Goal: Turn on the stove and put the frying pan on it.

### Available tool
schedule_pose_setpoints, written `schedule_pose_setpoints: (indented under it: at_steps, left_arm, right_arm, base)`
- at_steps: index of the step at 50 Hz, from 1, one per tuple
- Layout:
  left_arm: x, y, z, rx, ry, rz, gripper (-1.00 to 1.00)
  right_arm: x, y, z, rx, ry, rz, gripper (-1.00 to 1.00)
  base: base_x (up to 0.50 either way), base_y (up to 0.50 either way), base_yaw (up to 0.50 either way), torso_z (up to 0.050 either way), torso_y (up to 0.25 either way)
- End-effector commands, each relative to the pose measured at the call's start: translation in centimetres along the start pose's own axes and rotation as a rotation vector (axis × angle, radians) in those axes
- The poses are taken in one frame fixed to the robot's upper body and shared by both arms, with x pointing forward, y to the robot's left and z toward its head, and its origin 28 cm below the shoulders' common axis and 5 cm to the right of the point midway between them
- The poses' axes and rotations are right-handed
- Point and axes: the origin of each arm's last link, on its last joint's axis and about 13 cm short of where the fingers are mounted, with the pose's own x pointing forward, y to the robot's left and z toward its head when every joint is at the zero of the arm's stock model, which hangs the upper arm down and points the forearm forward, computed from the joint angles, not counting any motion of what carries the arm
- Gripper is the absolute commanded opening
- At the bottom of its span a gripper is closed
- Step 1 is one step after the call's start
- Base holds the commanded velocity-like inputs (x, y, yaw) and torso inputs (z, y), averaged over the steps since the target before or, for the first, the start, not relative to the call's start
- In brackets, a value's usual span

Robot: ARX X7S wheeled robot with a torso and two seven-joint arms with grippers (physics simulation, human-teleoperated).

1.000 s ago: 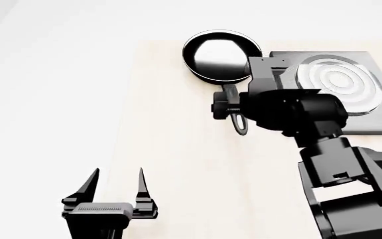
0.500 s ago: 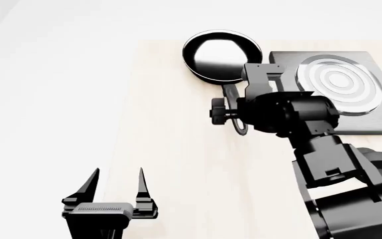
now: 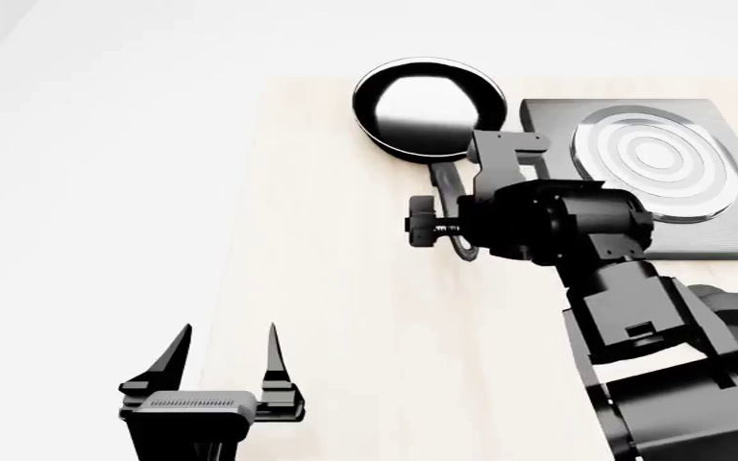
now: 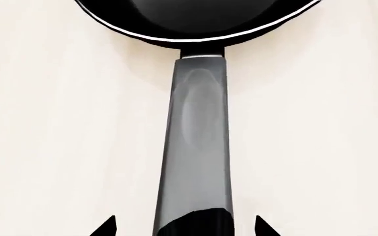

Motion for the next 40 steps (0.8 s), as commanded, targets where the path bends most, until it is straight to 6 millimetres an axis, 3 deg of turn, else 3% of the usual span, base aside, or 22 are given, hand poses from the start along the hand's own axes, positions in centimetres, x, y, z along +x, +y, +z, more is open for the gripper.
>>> schedule_pose_setpoints:
  at_steps: [1, 9, 10, 40]
  left_arm:
    - [0.0, 0.0, 0.0, 0.0, 0.0, 0.001, 1.0]
    - [0.0, 0.0, 0.0, 0.0, 0.001, 0.0, 1.0]
    - [0.0, 0.0, 0.0, 0.001, 0.0, 0.0, 1.0]
    - [0.0, 0.0, 0.0, 0.002, 0.002, 0.002, 1.0]
  right_arm:
    - [0.2, -0.1, -0.1, 0.009, 0.01, 0.003, 1.0]
    - [0.2, -0.1, -0.1, -0.001, 0.012, 0.0, 1.0]
    - [0.2, -0.1, -0.1, -0.004, 0.011, 0.002, -1.0]
    - [-3.0, 0.2, -0.3, -0.063, -0.139, 0.004, -1.0]
  base:
    - [0.0, 0.0, 0.0, 0.0, 0.0]
    - [0.0, 0.0, 0.0, 0.0, 0.0]
    - [0.0, 0.0, 0.0, 0.0, 0.0]
    - [0.0, 0.0, 0.0, 0.0, 0.0]
